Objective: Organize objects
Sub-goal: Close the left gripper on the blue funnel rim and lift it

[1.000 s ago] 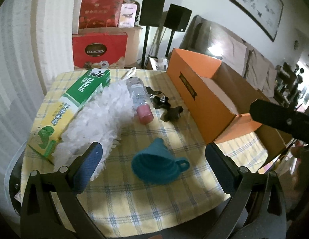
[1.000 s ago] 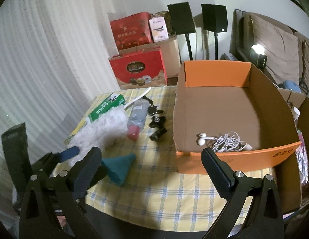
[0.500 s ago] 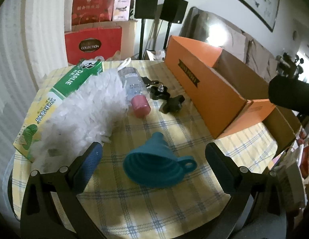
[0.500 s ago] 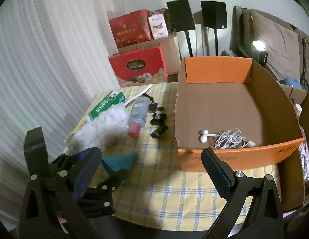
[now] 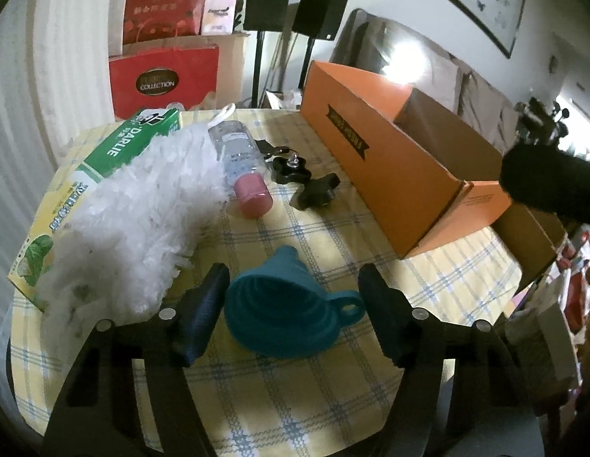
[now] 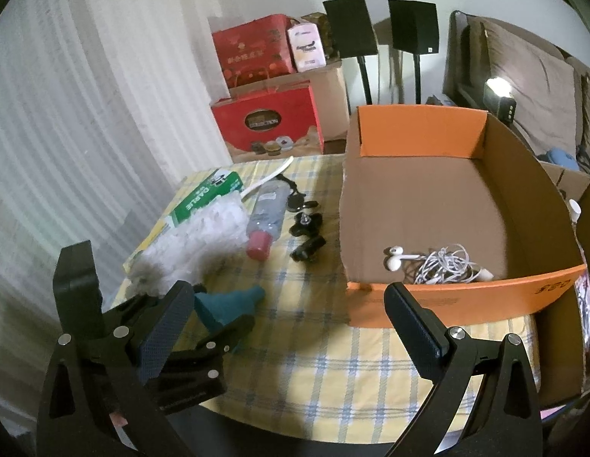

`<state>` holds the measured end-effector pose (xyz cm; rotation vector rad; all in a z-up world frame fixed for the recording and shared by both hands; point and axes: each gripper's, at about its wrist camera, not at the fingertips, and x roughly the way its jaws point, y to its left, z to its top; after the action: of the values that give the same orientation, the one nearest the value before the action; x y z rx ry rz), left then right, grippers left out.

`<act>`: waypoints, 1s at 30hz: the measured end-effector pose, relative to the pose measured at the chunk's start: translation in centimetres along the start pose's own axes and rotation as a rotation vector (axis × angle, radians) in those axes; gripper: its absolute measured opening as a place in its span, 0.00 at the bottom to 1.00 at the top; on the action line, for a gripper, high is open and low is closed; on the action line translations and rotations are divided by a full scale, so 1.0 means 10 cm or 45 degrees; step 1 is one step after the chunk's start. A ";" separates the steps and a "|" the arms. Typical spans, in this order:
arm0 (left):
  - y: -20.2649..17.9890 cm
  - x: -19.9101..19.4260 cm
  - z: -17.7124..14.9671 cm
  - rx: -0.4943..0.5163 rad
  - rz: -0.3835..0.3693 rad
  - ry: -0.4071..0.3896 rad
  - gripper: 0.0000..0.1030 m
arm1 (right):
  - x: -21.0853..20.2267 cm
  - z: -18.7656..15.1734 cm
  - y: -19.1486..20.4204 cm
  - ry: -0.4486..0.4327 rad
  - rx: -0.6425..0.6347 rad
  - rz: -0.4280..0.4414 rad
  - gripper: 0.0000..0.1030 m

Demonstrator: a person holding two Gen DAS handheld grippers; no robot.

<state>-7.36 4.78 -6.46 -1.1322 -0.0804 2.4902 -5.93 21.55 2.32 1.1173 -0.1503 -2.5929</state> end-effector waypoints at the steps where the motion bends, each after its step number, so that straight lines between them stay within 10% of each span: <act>1: 0.02 -0.01 0.00 -0.010 -0.004 0.000 0.63 | 0.01 -0.01 0.01 0.005 -0.006 0.005 0.99; 17: 0.42 -0.64 0.20 -0.206 -0.060 -0.142 0.62 | 0.28 -0.06 0.21 0.074 -0.077 0.042 0.51; 30: 0.62 -0.76 0.25 -0.256 -0.020 -0.159 0.62 | 0.83 -0.02 0.20 0.099 -0.002 -0.043 0.43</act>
<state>-6.77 -3.51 -0.75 -1.0459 -0.3809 2.5821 -10.60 16.95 -3.11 1.2279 -0.1125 -2.5740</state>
